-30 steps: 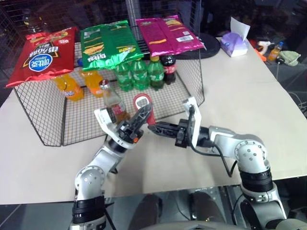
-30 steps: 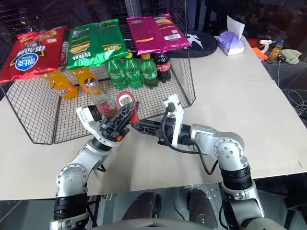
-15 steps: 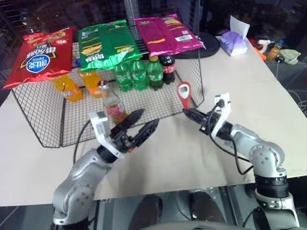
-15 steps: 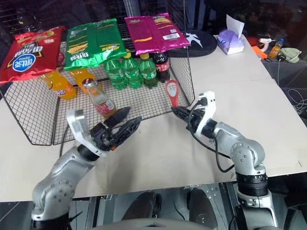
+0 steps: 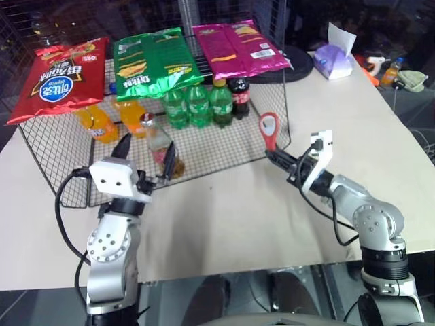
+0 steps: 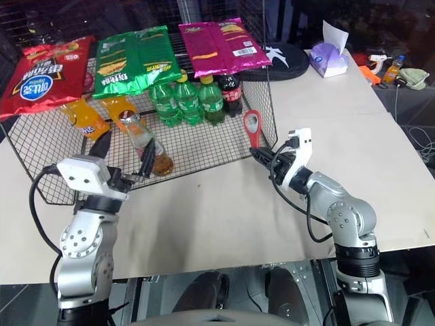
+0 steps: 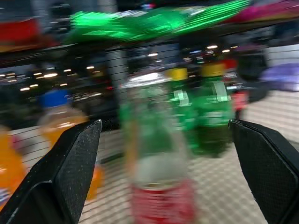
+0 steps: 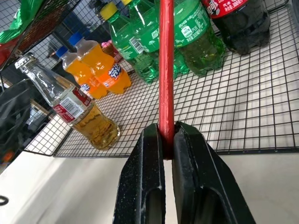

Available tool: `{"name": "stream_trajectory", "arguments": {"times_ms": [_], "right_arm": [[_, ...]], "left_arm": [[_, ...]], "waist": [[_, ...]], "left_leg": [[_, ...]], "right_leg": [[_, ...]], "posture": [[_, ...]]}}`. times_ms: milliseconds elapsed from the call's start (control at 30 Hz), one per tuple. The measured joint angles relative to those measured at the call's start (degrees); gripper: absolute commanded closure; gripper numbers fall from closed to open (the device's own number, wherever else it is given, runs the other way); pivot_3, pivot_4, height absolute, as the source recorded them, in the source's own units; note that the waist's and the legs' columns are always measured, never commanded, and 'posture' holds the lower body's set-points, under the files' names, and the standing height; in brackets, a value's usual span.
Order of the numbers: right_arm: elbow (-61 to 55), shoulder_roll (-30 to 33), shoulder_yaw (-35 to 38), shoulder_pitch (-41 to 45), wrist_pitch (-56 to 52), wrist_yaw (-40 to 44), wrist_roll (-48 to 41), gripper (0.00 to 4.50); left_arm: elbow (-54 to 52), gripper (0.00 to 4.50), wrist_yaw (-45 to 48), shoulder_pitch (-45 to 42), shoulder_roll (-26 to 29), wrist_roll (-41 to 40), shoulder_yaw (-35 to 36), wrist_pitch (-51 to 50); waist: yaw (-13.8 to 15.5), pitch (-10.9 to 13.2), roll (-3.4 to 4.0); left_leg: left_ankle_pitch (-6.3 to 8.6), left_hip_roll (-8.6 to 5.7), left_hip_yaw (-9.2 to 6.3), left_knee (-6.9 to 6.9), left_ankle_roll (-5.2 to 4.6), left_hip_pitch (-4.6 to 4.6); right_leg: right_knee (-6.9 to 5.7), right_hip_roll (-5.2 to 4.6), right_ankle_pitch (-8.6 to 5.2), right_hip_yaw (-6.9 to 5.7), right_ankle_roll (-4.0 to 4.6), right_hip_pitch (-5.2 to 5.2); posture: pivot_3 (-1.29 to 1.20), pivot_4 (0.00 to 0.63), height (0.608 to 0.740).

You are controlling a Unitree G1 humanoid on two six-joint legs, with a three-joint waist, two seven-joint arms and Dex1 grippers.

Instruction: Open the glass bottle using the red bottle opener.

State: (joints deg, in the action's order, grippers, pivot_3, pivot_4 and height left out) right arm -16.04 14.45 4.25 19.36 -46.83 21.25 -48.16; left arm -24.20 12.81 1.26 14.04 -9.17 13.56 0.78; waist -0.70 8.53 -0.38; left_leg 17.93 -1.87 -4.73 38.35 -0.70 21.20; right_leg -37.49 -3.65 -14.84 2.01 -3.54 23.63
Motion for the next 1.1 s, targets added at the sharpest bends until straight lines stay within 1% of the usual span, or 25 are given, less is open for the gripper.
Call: {"name": "stream_trajectory", "arguments": {"times_ms": [33,167,400,567,667,767,800,1100], "right_arm": [[0.1,-0.2,0.0,0.1,0.1,0.2,0.3,4.50],[0.1,-0.3,-0.1,0.1,0.2,0.3,1.0,4.50],[0.1,-0.6,-0.1,0.1,0.7,0.3,2.0,4.50],[0.1,-1.1,-1.2,-0.4,0.7,0.4,2.8,4.50],[0.1,-1.3,-1.6,-0.4,0.8,0.7,3.2,4.50],[0.1,-1.4,-1.9,-0.4,0.9,0.7,3.6,4.50],[0.1,-1.5,-1.9,-0.4,0.9,0.7,3.7,4.50],[0.1,-1.9,-2.1,-0.4,1.0,0.8,4.3,4.50]], "left_arm": [[2.5,0.02,-0.9,-2.2,-0.2,0.6,-0.1,0.2],[7.2,0.02,-2.0,-5.9,-0.6,1.5,-0.7,1.2],[13.1,0.02,-2.3,-9.2,-1.0,2.2,-1.2,3.2],[14.4,0.02,-1.6,-10.2,-0.9,2.1,-1.2,4.5],[14.9,0.83,-1.1,-10.2,-0.9,2.1,-1.2,5.0],[15.0,2.19,-0.4,-10.2,-0.9,1.5,-1.4,5.1],[15.0,2.31,-0.4,-10.2,-0.9,1.4,-1.4,5.2],[15.4,2.29,-0.1,-10.2,-0.6,1.0,-1.3,5.4]], "waist": [[0.1,0.0,-0.01],[0.0,0.0,-0.01],[-0.1,0.0,-0.01],[-0.1,0.0,-0.01],[-0.1,0.0,-0.02],[-0.1,0.0,-0.02],[-0.1,0.0,-0.02],[-0.1,0.0,-0.02]], "left_leg": [[0.00,-0.01,-0.03,0.03,0.00,0.02],[0.00,-0.02,-0.04,0.04,0.00,0.03],[-0.01,0.00,-0.04,0.05,0.01,0.03],[0.00,0.00,-0.03,0.05,0.01,0.05],[-0.01,0.00,-0.02,0.06,0.01,0.05],[-0.01,-0.01,-0.03,0.07,0.01,0.05],[-0.01,-0.01,-0.03,0.07,0.01,0.05],[-0.01,-0.01,-0.02,0.08,0.01,0.04]], "right_leg": [[0.00,-0.01,0.00,-0.04,0.00,0.00],[-0.01,-0.01,0.00,-0.05,0.00,0.00],[-0.08,0.00,0.00,-0.04,0.00,0.04],[-0.07,0.00,0.00,-0.02,0.00,0.08],[-0.09,-0.01,0.00,-0.02,0.00,0.08],[-0.10,-0.01,0.00,-0.02,0.00,0.08],[-0.10,-0.01,0.00,-0.02,0.00,0.08],[-0.13,-0.01,0.00,-0.02,0.00,0.08]], "posture": [[0.00,0.150,0.740],[0.00,0.150,0.740],[0.00,0.150,0.740],[0.00,0.150,0.740],[0.00,0.150,0.740],[0.00,0.150,0.740],[0.00,0.150,0.740],[0.00,0.150,0.740]]}}
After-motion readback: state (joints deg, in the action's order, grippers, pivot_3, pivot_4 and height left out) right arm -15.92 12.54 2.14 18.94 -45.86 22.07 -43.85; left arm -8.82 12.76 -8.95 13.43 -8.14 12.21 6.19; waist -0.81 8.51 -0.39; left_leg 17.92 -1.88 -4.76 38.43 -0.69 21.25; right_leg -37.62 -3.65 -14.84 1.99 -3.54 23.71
